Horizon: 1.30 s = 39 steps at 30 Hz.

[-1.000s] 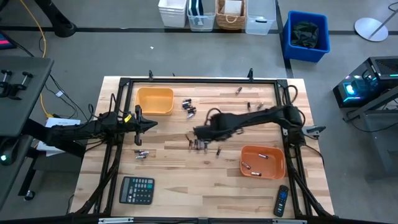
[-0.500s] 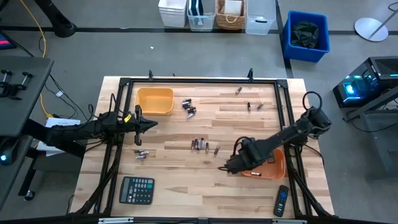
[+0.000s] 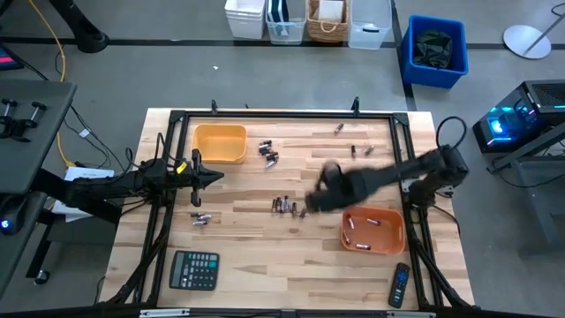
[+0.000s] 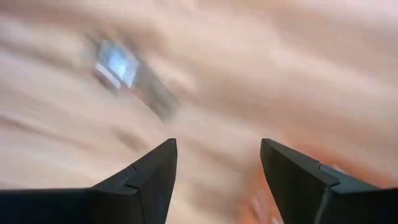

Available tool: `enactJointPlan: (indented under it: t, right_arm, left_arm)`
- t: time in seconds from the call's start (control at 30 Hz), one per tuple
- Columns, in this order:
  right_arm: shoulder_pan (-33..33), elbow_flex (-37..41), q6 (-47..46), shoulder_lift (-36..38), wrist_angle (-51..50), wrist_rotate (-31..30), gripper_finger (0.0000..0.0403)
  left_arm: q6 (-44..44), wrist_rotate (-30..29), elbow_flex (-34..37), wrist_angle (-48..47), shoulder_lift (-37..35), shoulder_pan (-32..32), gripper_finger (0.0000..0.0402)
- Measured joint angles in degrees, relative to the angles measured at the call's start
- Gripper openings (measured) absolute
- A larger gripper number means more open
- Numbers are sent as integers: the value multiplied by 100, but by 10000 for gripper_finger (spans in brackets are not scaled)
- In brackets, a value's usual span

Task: Sort batteries
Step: Put the silver battery into the orange bin

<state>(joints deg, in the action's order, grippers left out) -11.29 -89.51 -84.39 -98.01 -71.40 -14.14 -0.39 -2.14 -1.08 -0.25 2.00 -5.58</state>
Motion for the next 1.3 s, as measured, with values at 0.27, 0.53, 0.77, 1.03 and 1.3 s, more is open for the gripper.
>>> enactJointPlan:
  t: [0.27,0.53,0.77,1.03,1.3]
  right_arm:
    - [2070,-135,3577,-694,3518,1131,230]
    - [2529,-906,8380,-1997,3795,2220,221]
    - [2592,-1425,9346,-2879,3369,2011,220]
    - [2383,-1810,9258,-3592,3333,1627,220]
    - [2304,-2012,9216,-3851,3254,818,220]
  left_arm:
    - [0,1,0,2,-1,-1,1]
    - [-1,-1,0,2,-2,-1,1]
    - [1,-1,0,2,0,1,1]
    - [-1,-1,0,2,-2,-1,1]
    - [1,0,0,3,-2,0,1]
